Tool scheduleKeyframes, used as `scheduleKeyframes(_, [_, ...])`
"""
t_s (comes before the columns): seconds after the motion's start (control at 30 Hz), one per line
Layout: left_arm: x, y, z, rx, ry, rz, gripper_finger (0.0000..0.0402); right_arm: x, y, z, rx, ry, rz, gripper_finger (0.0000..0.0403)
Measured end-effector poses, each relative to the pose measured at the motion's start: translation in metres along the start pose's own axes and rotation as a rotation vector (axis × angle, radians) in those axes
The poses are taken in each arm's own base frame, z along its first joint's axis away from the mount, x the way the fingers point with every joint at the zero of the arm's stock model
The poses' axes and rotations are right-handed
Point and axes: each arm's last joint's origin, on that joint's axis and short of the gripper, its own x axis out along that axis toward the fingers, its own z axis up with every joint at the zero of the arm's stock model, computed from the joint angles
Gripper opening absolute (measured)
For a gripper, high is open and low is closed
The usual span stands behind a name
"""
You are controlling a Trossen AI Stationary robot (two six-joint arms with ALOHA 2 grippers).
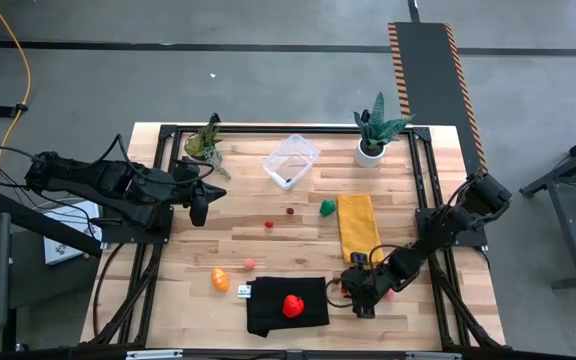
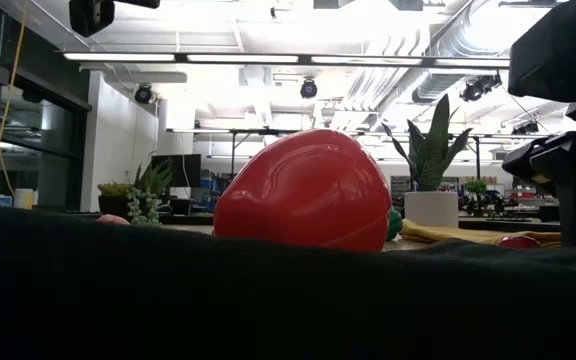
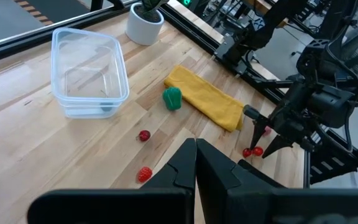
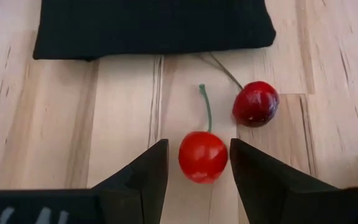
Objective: Pick and placing Produce into tupperware
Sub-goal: Put the bottom right red cherry into the transparent bin
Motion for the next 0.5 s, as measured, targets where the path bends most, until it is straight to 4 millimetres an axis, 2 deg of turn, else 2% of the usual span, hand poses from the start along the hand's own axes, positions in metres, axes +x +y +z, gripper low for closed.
scheduleKeyframes(0.5, [0.0,0.0,0.0,0.001,0.0,0.0,0.0001,-0.0001,0.0003,0.0002,0.007,0.002,0.004,0.0106])
